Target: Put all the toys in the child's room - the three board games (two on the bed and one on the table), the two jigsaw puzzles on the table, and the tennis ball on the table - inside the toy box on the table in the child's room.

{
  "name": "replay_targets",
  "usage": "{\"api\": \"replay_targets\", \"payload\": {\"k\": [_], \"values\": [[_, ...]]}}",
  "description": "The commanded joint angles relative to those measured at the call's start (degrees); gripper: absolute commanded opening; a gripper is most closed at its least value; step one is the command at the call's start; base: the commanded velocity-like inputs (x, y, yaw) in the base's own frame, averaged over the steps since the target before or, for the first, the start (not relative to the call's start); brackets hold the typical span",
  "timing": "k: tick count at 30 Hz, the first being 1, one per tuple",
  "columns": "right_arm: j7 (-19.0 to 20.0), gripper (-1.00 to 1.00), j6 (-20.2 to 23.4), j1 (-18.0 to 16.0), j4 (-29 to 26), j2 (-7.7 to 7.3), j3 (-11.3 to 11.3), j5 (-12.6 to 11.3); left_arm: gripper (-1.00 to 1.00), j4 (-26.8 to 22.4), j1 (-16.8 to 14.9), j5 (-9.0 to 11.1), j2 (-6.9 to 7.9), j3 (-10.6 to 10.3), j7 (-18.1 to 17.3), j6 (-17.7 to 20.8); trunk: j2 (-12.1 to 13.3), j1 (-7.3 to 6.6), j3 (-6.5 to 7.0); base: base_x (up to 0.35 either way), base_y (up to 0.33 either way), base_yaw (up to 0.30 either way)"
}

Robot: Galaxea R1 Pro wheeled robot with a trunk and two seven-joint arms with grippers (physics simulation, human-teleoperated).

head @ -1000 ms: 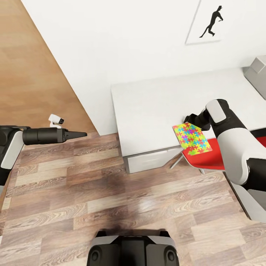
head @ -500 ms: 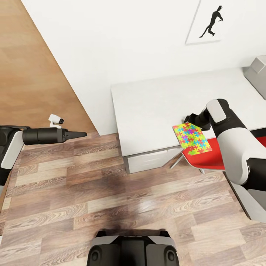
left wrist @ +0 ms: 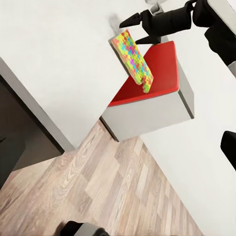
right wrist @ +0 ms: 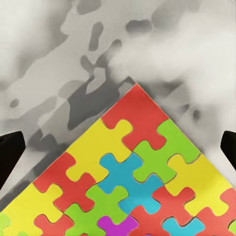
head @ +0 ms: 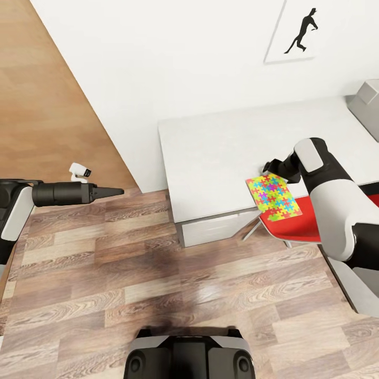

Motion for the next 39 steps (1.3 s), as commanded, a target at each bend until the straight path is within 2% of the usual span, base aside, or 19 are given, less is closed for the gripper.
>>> {"api": "replay_targets", "payload": {"k": [1, 28, 39], "values": [[-0.55, 1.0, 0.08, -0.06, -0.08, 0.01, -0.07, -0.59, 1.0, 0.01, -0.05, 0.12, 0.04, -0.08, -0.1, 0.3, -0.09, 0.03, -0.07, 0.0, 0.0, 0.0], [-0.41, 1.0, 0.62, -2.14, -2.02, -0.1, -0.07, -0.85, 1.0, 0.01, -0.05, 0.12, 0.11, -0.07, -0.1, 0.3, -0.09, 0.03, 0.0, 0.0, 0.0, 0.0], [-0.26, 1.0, 6.73, -2.03, -12.43, -0.21, -0.74, -1.1, 1.0, 0.11, -0.05, 0.12, 0.18, -0.12, -0.04, 0.3, -0.09, 0.03, 0.6, 0.0, 0.0, 0.0]]}}
